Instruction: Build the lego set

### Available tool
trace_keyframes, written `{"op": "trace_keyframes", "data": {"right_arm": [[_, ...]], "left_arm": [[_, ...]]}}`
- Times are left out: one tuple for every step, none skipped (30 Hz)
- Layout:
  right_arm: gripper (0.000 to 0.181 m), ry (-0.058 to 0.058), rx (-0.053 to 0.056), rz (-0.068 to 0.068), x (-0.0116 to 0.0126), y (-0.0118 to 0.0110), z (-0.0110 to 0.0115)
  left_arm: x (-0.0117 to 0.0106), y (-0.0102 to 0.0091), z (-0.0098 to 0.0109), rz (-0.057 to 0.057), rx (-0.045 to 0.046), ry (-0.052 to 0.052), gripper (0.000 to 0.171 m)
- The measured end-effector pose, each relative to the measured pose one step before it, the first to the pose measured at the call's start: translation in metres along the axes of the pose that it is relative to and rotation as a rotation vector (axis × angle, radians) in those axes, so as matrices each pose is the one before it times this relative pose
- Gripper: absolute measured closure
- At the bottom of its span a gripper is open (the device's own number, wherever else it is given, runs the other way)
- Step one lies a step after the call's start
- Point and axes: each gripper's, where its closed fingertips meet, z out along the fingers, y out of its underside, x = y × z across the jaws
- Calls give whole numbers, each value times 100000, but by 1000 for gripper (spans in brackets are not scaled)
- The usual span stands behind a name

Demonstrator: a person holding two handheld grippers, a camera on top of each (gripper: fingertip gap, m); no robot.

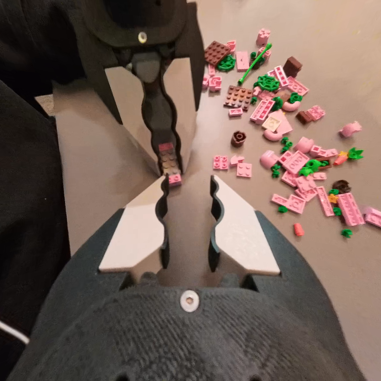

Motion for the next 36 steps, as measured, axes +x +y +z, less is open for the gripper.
{"op": "trace_keyframes", "data": {"right_arm": [[138, 274, 1861, -466, -411, -47, 203], [136, 1738, 4045, 1166, 46, -423, -40], [132, 1554, 6024, 3104, 326, -728, -311], [130, 325, 7297, 5085, 440, -976, -497], [130, -991, 7650, 6689, 452, -1109, -568], [127, -2258, 6758, 7302, 302, -1080, -483], [124, -3716, 4819, 6681, 9, -834, -310], [122, -3769, 2677, 5336, -152, -493, -108], [121, -3337, 1200, 3447, -255, -200, 78], [121, -2211, 291, 1889, -227, 10, 203], [122, -1199, 297, 445, -178, 62, 260], [123, -516, 549, -375, -111, 16, 267], [126, -722, 134, -310, -129, 47, 277], [131, -1460, -450, 88, -182, 109, 260], [153, -2462, -1319, -153, -304, 215, 215], [165, -1696, -1011, -439, -220, 152, 129], [166, 720, 84, -830, 104, -54, -42], [167, 271, 599, -1849, -29, -189, -168], [167, 1212, 1422, -2104, 72, -347, -279], [167, 764, 2254, -2747, -31, -476, -383], [167, -346, 2479, -3356, -247, -544, -404], [167, -346, 2328, -3682, -290, -541, -394], [167, -363, 1647, -3787, -311, -429, -337], [167, -795, 905, -3649, -356, -292, -243], [167, -668, 440, -2974, -304, -183, -170], [167, -685, 74, -2209, -250, -85, -92], [167, -919, 125, -1476, -229, -39, -41], [167, -1012, 359, -753, -190, -49, -25], [167, -1687, 694, -309, -264, -73, -13], [167, -1218, 645, -102, -171, -56, 22], [167, -1167, 177, -167, -143, 12, 37], [167, -1846, -182, 97, -211, 80, 79], [167, -1288, -38, 449, -94, 53, 55], [167, -747, 328, 217, -25, -8, 10], [167, -691, 50, 103, -38, 3, 2], [167, -159, -293, -163, 9, 15, 5]], "left_arm": [[-535, -219, -209, 3434, 1307, -4825, 153], [-869, -365, -363, 4655, 1636, -7702, 153], [-907, -586, -512, 4723, 2805, -7994, 153], [-686, -762, -573, 4048, 4130, -6334, 153], [-377, -844, -532, 2784, 4762, -3822, 153], [-320, -756, -450, 1842, 4092, -3124, 153], [-399, -565, -359, 2822, 2565, -3978, 153], [-456, -384, -285, 4703, 1126, -5336, 154], [-555, -247, -251, 6494, -271, -6995, 154], [-339, -397, -221, 7736, 226, -6430, 154], [29, -611, -171, 6041, 1595, -3905, 154], [276, -655, -58, 3322, 1944, -1389, 154], [311, -494, 43, 1473, 1112, -92, 154], [129, -260, 81, 937, 364, -524, 154], [-43, -50, 62, 679, -10, -993, 154], [-26, 149, 49, -95, -153, -179, 154], [-136, 168, 69, -1716, 556, -266, 152], [-270, 166, 2, -3043, 744, -373, 146], [-364, 11, -110, -4433, 1881, 36, 134], [-380, -265, -218, -7250, 4104, 1032, 120], [-364, -375, -254, -9794, 5005, 2363, 110], [-75, -276, -218, -11530, 4027, 5314, 112], [376, -182, -198, -12969, 3134, 9185, 120], [443, -285, -185, -12442, 3189, 9419, 121], [528, -332, -164, -9898, 2478, 8605, 122], [800, -365, -118, -6554, 2023, 8423, 127], [607, -345, -15, -3528, 2217, 5216, 131], [247, -206, 82, -1140, 1497, 1465, 134], [220, 1, 102, 815, 11, 689, 141], [126, 39, 74, 1282, -287, -61, 147], [-83, -17, 15, 727, 235, -968, 153], [7, 24, -51, 312, -51, 123, 158], [63, -3, -44, -577, -117, 743, 158], [61, -54, -22, -898, 346, 861, 158], [59, -14, -3, -765, 205, 769, 158], [-18, 19, 2, -60, -312, -59, 158]]}}
